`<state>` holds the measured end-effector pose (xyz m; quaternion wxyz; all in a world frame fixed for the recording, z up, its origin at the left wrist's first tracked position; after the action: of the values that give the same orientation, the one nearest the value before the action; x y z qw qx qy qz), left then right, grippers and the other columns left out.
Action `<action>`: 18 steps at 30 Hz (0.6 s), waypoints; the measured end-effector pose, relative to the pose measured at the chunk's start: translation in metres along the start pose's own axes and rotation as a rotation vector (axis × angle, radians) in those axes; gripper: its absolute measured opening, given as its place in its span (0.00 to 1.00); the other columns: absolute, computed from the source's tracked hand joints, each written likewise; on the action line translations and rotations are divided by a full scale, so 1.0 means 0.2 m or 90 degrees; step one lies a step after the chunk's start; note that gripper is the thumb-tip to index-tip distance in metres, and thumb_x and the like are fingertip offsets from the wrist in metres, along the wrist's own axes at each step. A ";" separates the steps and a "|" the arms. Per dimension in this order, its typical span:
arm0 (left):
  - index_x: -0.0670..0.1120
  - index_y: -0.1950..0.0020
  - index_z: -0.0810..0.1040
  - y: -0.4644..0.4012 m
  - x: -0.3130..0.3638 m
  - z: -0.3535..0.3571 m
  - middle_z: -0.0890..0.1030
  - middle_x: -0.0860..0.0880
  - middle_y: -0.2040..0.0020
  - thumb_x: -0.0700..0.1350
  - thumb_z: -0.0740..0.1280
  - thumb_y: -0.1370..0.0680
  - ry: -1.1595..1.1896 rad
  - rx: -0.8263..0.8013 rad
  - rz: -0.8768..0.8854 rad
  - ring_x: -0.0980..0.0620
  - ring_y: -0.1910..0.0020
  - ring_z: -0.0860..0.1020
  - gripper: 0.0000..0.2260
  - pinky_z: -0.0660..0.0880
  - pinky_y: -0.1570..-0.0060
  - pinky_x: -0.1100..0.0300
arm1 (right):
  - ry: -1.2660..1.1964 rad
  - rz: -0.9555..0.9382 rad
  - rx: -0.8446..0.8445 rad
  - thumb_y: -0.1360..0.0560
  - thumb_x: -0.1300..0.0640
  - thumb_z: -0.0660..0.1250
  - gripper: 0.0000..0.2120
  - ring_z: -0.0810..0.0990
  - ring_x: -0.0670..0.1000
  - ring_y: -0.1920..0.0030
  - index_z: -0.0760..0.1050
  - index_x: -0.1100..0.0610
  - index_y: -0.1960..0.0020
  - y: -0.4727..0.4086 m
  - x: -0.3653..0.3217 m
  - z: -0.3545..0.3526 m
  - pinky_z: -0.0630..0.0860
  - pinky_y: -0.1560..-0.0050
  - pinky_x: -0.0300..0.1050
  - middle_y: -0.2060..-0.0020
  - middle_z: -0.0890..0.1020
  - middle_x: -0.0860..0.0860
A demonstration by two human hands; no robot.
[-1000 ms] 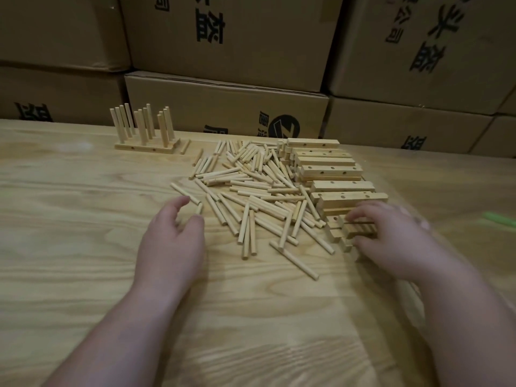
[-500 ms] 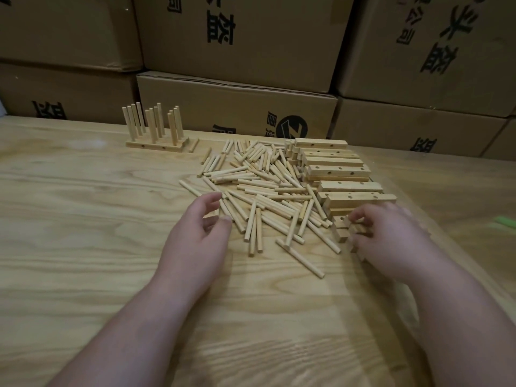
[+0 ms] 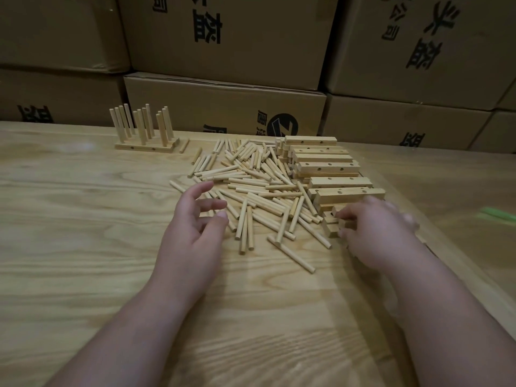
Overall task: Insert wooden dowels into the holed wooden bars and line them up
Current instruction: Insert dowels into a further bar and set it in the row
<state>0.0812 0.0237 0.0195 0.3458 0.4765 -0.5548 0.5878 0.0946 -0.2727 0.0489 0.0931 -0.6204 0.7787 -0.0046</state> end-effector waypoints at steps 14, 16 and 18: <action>0.45 0.42 0.83 0.04 0.01 0.09 0.86 0.45 0.55 0.51 0.69 0.21 0.152 -0.105 -0.083 0.49 0.63 0.84 0.13 0.79 0.67 0.60 | -0.267 -0.357 0.345 0.24 0.57 0.70 0.09 0.72 0.45 0.49 0.76 0.52 0.45 0.28 -0.43 -0.31 0.72 0.47 0.43 0.51 0.74 0.42; 0.39 0.38 0.80 0.09 -0.05 0.21 0.86 0.40 0.52 0.57 0.65 0.23 0.319 -0.211 -0.264 0.46 0.60 0.85 0.24 0.81 0.66 0.57 | -0.328 -0.483 0.352 0.24 0.63 0.71 0.07 0.75 0.47 0.49 0.77 0.58 0.48 0.38 -0.55 -0.32 0.76 0.46 0.45 0.50 0.77 0.48; 0.37 0.33 0.75 0.12 -0.05 0.28 0.85 0.38 0.48 0.59 0.59 0.21 0.462 -0.271 -0.355 0.44 0.54 0.86 0.29 0.83 0.59 0.54 | -0.388 -0.585 0.332 0.25 0.66 0.72 0.06 0.78 0.51 0.47 0.79 0.62 0.49 0.45 -0.64 -0.29 0.77 0.46 0.49 0.49 0.79 0.52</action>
<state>0.0711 -0.0329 -0.0008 0.7497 0.2910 -0.3577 0.4747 0.0253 -0.1352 0.1123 0.4489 -0.8232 0.3429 -0.0573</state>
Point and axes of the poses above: each hand's wrist, its own y-axis away from the middle knuckle, its own z-axis out of the palm, x = y × z, the point moved 9 cm from there along -y, towards the middle knuckle
